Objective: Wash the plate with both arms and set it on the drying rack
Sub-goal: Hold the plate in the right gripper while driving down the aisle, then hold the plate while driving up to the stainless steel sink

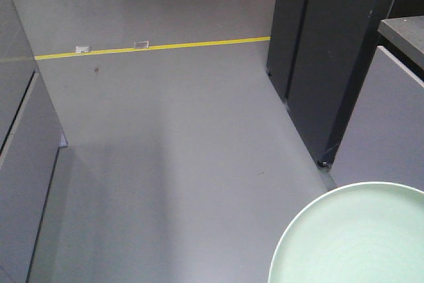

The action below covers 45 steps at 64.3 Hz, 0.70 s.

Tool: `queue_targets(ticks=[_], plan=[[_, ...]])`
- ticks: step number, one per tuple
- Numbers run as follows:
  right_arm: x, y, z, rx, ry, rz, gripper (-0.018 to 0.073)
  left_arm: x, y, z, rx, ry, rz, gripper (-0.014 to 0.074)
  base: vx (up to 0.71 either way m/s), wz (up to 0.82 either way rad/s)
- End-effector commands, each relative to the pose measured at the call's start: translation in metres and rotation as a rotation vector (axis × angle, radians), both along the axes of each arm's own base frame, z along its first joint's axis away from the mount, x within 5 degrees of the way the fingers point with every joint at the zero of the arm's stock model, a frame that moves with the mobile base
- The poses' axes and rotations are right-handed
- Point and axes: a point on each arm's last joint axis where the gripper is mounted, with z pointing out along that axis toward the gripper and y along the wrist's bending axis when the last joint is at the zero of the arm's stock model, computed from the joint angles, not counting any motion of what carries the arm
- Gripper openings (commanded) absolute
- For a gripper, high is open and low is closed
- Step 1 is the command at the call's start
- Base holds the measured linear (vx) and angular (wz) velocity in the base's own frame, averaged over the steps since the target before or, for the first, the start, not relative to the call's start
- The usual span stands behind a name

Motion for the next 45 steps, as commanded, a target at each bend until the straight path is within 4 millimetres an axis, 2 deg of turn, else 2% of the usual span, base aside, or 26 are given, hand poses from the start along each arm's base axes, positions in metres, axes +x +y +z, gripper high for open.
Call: queue_targets(ticks=[1, 45], plan=[[0.0038, 0.0000, 0.0128, 0.024, -0.072, -0.017, -0.0001, -0.0025, 0.0005, 0.0169, -0.003, -0.116, 0.005, -0.0006, 0.13, -0.33], [0.0038, 0.0000, 0.0128, 0.024, -0.072, -0.017, -0.0001, -0.0025, 0.0005, 0.0169, -0.003, -0.116, 0.005, -0.0006, 0.12, -0.30]])
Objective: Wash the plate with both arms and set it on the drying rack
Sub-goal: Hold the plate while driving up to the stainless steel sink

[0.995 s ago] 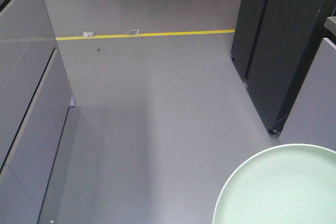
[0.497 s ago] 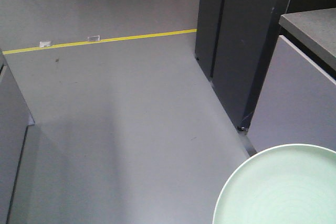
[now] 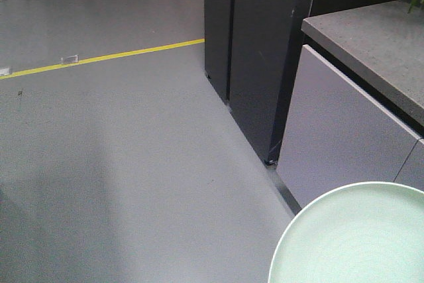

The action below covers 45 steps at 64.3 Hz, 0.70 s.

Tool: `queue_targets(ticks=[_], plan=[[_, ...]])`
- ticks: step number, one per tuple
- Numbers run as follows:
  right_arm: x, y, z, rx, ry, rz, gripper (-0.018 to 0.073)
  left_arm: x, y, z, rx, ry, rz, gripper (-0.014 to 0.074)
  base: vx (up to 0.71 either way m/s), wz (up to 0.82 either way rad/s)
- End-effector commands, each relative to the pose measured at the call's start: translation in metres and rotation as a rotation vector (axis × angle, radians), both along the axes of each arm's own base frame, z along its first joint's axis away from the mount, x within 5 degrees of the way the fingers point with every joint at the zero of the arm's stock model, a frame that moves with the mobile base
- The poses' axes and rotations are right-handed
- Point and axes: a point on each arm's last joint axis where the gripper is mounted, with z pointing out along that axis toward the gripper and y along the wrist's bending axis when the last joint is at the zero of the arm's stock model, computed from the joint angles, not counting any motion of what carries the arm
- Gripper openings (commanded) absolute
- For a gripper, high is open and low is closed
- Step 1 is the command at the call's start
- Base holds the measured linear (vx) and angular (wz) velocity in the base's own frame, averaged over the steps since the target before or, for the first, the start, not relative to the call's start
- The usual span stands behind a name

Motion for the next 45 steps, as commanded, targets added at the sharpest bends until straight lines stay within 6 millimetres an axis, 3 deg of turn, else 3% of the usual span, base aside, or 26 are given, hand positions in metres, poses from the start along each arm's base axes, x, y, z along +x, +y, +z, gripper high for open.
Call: queue_targets(ticks=[1, 45], plan=[[0.0038, 0.0000, 0.0128, 0.024, -0.072, -0.017, -0.0001, -0.0025, 0.0005, 0.0169, -0.003, -0.116, 0.005, -0.0006, 0.10, -0.25], [0.0038, 0.0000, 0.0128, 0.024, -0.072, -0.017, -0.0001, -0.0025, 0.0005, 0.0169, -0.003, -0.116, 0.005, -0.0006, 0.09, -0.26]])
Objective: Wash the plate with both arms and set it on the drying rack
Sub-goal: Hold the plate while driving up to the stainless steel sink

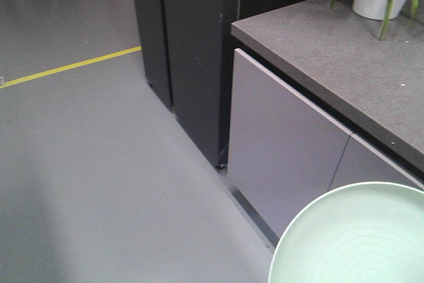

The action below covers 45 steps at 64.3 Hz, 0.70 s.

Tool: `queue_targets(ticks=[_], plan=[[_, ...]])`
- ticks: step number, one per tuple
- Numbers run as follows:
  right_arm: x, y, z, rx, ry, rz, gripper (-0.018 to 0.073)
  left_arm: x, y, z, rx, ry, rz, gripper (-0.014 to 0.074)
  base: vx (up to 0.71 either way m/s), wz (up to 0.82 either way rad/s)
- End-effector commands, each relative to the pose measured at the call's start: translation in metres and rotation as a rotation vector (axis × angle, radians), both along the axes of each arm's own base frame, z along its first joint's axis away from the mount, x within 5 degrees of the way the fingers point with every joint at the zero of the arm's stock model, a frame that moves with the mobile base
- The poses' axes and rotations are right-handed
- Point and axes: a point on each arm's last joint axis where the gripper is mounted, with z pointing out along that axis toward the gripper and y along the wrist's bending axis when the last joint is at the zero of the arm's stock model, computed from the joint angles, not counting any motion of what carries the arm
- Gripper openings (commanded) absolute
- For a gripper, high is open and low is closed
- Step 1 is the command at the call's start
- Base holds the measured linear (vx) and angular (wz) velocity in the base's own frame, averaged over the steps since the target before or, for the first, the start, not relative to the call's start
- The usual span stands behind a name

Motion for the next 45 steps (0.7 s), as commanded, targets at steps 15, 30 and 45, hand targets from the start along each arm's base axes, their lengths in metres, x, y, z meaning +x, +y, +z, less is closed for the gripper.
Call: queue_targets(ticks=[15, 30, 45], plan=[[0.0038, 0.0000, 0.0128, 0.024, -0.072, -0.017, -0.0001, -0.0025, 0.0005, 0.0169, -0.003, -0.116, 0.005, -0.0006, 0.08, -0.30], [0.0038, 0.0000, 0.0128, 0.024, -0.072, -0.017, -0.0001, -0.0025, 0.0005, 0.0169, -0.003, -0.116, 0.005, -0.0006, 0.08, -0.31], [0.0038, 0.0000, 0.0128, 0.024, -0.072, -0.017, -0.0001, -0.0025, 0.0005, 0.0169, -0.003, -0.116, 0.005, -0.0006, 0.07, -0.29]])
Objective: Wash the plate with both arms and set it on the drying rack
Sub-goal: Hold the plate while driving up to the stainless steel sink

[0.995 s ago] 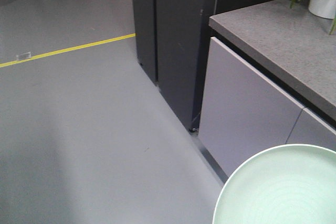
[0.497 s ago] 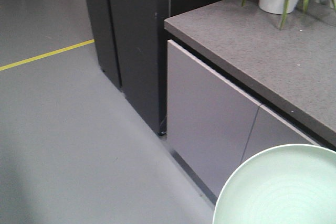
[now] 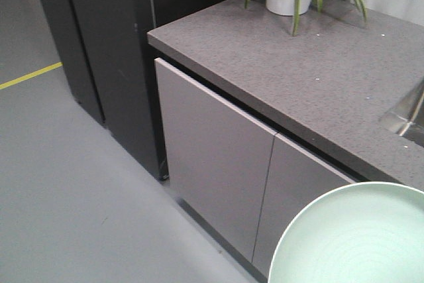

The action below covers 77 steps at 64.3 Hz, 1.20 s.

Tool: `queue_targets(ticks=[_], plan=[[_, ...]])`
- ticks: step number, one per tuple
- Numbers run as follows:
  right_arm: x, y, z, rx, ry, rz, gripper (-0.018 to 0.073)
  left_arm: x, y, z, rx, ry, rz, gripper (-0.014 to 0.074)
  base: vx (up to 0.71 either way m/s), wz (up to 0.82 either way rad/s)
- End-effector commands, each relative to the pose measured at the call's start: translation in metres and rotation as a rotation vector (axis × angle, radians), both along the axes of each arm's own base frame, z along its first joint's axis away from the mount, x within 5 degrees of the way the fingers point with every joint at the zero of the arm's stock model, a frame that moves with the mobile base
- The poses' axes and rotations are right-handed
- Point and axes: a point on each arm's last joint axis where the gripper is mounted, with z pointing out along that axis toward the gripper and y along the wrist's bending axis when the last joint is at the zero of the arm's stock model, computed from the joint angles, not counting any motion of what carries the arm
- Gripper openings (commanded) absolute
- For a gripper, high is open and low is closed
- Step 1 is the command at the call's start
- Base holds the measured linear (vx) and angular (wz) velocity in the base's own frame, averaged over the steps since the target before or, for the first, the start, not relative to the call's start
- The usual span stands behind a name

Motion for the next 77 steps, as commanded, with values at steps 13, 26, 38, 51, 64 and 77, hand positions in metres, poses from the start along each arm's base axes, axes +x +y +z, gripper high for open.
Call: queue_targets(ticks=[13, 26, 38, 51, 64, 77], plan=[[0.0038, 0.0000, 0.0128, 0.024, -0.072, -0.017, -0.0001, -0.0025, 0.0005, 0.0169, -0.003, -0.116, 0.005, -0.0006, 0.07, -0.26], [0.0038, 0.0000, 0.0128, 0.024, -0.072, -0.017, -0.0001, -0.0025, 0.0005, 0.0169, -0.003, -0.116, 0.005, -0.0006, 0.07, -0.27], [0.0038, 0.0000, 0.0128, 0.024, -0.072, -0.017, -0.0001, -0.0025, 0.0005, 0.0169, -0.003, -0.116, 0.005, -0.0006, 0.08, -0.33], [0.0038, 0.0000, 0.0128, 0.024, -0.072, -0.017, -0.0001, -0.0025, 0.0005, 0.0169, -0.003, -0.116, 0.005, -0.0006, 0.08, -0.34], [0.0038, 0.0000, 0.0128, 0.024, -0.072, -0.017, -0.0001, -0.0025, 0.0005, 0.0169, -0.003, -0.116, 0.005, -0.0006, 0.07, -0.31], [0.0038, 0.0000, 0.0128, 0.024, -0.072, -0.017, -0.0001, -0.0025, 0.0005, 0.0169, -0.003, -0.116, 0.005, -0.0006, 0.06, -0.27]])
